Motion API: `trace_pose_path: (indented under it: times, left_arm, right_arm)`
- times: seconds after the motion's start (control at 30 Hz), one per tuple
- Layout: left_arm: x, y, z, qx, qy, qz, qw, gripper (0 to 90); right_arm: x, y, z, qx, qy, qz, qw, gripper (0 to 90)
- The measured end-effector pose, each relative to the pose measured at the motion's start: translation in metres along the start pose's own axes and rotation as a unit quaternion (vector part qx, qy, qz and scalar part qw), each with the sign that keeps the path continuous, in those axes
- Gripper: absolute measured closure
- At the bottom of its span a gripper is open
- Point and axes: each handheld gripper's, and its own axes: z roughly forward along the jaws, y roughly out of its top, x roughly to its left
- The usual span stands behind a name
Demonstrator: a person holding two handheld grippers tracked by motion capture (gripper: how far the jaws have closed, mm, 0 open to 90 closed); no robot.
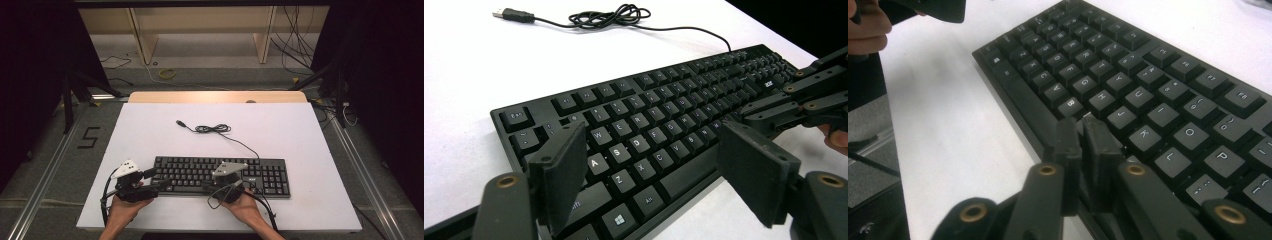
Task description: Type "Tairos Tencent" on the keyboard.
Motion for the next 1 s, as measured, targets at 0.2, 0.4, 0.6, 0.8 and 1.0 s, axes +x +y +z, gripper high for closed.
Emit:
trace_pose_path:
  times: [0.2,0.4,0.6,0.8,1.0]
  left_arm:
    - [-0.001,0.0,0.0,-0.001,-0.001,0.001,1.0,27.8]
    - [-0.001,-0.001,0.0,-0.003,-0.002,0.001,1.0,27.8]
    - [0.0,-0.001,0.0,-0.002,-0.003,0.0,1.0,27.8]
    - [0.0,-0.001,0.001,-0.002,-0.002,0.001,1.0,27.9]
    - [0.0,-0.001,0.001,-0.002,-0.001,0.001,1.0,27.8]
  right_arm:
    - [0.0,-0.001,0.004,0.008,-0.004,-0.003,1.0,90.0]
    - [0.0,-0.002,0.008,0.015,-0.009,-0.006,0.9998,90.0]
    - [0.0,-0.004,0.01,0.019,-0.01,-0.007,0.9997,90.0]
    - [0.0,-0.005,0.012,0.024,-0.014,-0.008,0.9996,90.0]
    - [0.001,-0.005,0.012,0.025,-0.017,-0.012,0.9995,90.0]
